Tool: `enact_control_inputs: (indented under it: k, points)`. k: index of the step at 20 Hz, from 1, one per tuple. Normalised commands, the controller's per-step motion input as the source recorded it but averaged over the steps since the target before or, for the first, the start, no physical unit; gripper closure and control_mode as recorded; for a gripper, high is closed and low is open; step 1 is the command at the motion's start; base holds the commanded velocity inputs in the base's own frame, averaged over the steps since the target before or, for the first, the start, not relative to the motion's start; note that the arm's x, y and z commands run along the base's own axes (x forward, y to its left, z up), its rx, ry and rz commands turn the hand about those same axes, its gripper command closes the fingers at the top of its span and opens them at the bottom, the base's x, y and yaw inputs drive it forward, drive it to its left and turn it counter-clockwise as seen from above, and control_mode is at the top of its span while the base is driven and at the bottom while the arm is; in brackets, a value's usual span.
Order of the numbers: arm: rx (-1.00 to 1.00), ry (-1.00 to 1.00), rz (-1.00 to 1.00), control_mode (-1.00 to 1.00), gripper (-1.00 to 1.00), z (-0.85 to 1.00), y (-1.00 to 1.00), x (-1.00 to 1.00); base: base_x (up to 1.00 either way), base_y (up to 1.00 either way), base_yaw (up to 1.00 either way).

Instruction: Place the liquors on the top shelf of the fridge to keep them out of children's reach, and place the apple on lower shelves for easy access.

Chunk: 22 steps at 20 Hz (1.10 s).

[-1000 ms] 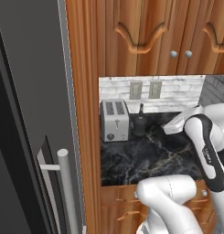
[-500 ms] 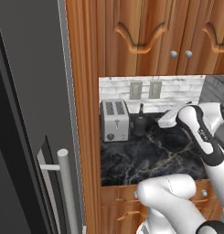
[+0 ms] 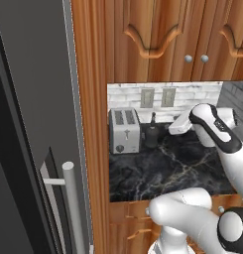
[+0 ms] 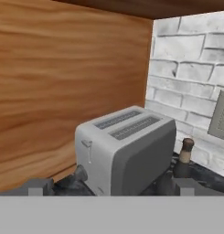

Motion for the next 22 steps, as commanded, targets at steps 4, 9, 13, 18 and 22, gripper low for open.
enact_control_inputs:
  k: [4, 9, 13, 18, 22]
  points:
    - [0.0, 0.0, 0.1, -1.0, -1.0, -0.21, 0.0, 0.31, 0.0, 0.0, 0.0]
    - [0.0, 0.0, 0.09, -1.0, -1.0, -0.28, 0.0, 0.25, 0.0, 0.0, 0.0]
    - [0.0, 0.0, 0.06, -1.0, -1.0, -0.22, 0.0, 0.2, 0.0, 0.0, 0.0]
    - [0.0, 0.0, 0.04, -1.0, -1.0, -0.11, 0.0, 0.16, 0.0, 0.0, 0.0]
    - [0.0, 0.0, 0.03, -1.0, -1.0, -0.03, 0.0, 0.24, 0.0, 0.0, 0.0]
